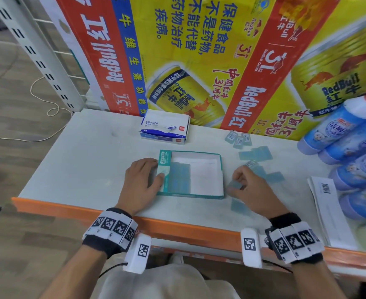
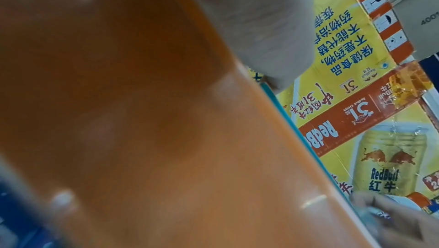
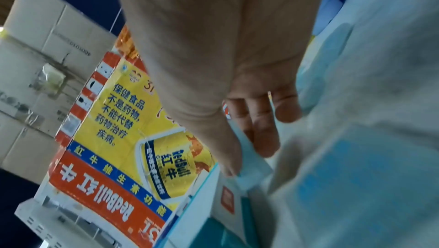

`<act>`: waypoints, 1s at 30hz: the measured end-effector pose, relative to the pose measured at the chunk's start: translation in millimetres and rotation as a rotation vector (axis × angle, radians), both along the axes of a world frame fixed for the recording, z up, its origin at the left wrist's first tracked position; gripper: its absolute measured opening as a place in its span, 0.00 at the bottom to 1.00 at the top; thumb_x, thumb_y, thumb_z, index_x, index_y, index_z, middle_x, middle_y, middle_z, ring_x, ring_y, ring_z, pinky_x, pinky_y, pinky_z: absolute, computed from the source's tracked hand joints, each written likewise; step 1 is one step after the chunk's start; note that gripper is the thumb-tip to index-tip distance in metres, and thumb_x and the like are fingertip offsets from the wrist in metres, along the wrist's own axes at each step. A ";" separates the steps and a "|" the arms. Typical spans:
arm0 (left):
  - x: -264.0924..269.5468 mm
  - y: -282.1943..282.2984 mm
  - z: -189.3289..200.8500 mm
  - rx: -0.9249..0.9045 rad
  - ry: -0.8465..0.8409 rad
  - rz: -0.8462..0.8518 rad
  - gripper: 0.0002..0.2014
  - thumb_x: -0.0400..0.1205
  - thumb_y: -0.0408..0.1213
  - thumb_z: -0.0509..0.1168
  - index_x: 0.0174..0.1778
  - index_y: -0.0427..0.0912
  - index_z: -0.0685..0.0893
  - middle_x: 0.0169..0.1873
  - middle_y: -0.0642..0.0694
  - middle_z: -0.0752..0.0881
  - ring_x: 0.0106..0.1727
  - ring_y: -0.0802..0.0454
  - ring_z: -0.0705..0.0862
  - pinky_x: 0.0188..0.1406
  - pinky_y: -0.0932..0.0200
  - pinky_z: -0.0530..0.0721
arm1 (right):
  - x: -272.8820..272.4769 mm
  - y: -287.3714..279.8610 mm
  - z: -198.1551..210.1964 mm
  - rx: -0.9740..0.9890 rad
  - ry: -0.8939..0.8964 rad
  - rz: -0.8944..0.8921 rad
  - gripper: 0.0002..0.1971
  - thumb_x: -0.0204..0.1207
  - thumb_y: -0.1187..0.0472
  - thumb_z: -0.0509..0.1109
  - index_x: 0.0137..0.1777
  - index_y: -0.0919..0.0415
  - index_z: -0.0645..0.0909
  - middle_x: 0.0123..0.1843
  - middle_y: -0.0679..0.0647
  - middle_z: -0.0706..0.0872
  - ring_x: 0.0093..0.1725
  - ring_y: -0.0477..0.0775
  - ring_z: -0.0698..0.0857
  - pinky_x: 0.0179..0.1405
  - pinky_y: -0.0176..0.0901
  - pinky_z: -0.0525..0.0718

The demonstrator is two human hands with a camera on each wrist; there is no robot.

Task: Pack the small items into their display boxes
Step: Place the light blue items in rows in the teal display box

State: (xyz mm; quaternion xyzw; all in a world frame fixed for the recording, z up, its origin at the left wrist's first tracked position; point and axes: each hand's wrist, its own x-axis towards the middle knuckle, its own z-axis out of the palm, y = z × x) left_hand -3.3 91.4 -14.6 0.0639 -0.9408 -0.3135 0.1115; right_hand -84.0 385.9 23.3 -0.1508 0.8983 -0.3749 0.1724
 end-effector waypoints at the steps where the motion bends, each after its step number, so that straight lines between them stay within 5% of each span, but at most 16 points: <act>1: 0.5 0.0 -0.5 0.006 0.000 -0.001 0.30 0.77 0.56 0.50 0.62 0.38 0.82 0.62 0.46 0.82 0.64 0.48 0.75 0.63 0.57 0.67 | -3.5 -0.5 4.3 -0.049 0.033 -0.055 0.13 0.71 0.65 0.74 0.44 0.50 0.73 0.44 0.52 0.81 0.43 0.54 0.80 0.41 0.33 0.77; 4: 1.3 0.1 -1.6 0.014 -0.002 -0.002 0.31 0.77 0.57 0.50 0.63 0.39 0.82 0.63 0.46 0.81 0.65 0.49 0.75 0.66 0.55 0.67 | -11.2 -11.0 17.6 -0.173 0.097 -0.098 0.08 0.75 0.66 0.70 0.47 0.53 0.76 0.43 0.54 0.83 0.43 0.56 0.82 0.43 0.40 0.80; 12: 1.4 -0.2 -4.1 -0.002 -0.004 0.002 0.31 0.77 0.58 0.48 0.64 0.40 0.81 0.64 0.47 0.80 0.66 0.51 0.73 0.66 0.60 0.63 | -10.3 -72.1 19.4 -0.172 0.090 0.057 0.05 0.78 0.65 0.67 0.50 0.54 0.81 0.40 0.51 0.83 0.34 0.35 0.79 0.34 0.22 0.76; 17: 1.4 0.1 -3.6 -0.008 0.014 0.009 0.30 0.77 0.56 0.50 0.62 0.39 0.83 0.62 0.47 0.82 0.65 0.49 0.76 0.65 0.55 0.67 | -9.3 -86.6 8.3 -0.030 0.018 0.128 0.06 0.77 0.66 0.67 0.51 0.57 0.83 0.44 0.52 0.83 0.40 0.47 0.80 0.36 0.21 0.73; 20: 1.0 0.5 -2.8 -0.013 0.012 0.005 0.29 0.78 0.56 0.50 0.62 0.39 0.83 0.62 0.47 0.82 0.65 0.49 0.76 0.66 0.53 0.69 | -10.5 -85.4 5.9 0.053 0.027 0.159 0.07 0.77 0.65 0.67 0.51 0.55 0.83 0.47 0.52 0.80 0.41 0.43 0.78 0.38 0.26 0.69; 24: 1.5 1.1 -3.6 -0.020 0.020 0.008 0.29 0.78 0.56 0.50 0.62 0.40 0.83 0.62 0.47 0.82 0.65 0.49 0.75 0.64 0.56 0.67 | -7.9 -85.0 2.1 0.088 0.035 0.197 0.08 0.75 0.68 0.67 0.46 0.54 0.83 0.46 0.50 0.76 0.39 0.36 0.76 0.39 0.17 0.70; 30: 0.8 1.3 -5.0 -0.026 0.020 0.014 0.29 0.78 0.56 0.50 0.62 0.40 0.82 0.62 0.47 0.81 0.65 0.51 0.74 0.64 0.59 0.65 | -5.9 -86.4 -3.0 0.136 0.024 0.186 0.09 0.72 0.71 0.66 0.44 0.57 0.84 0.45 0.52 0.78 0.39 0.45 0.79 0.39 0.26 0.72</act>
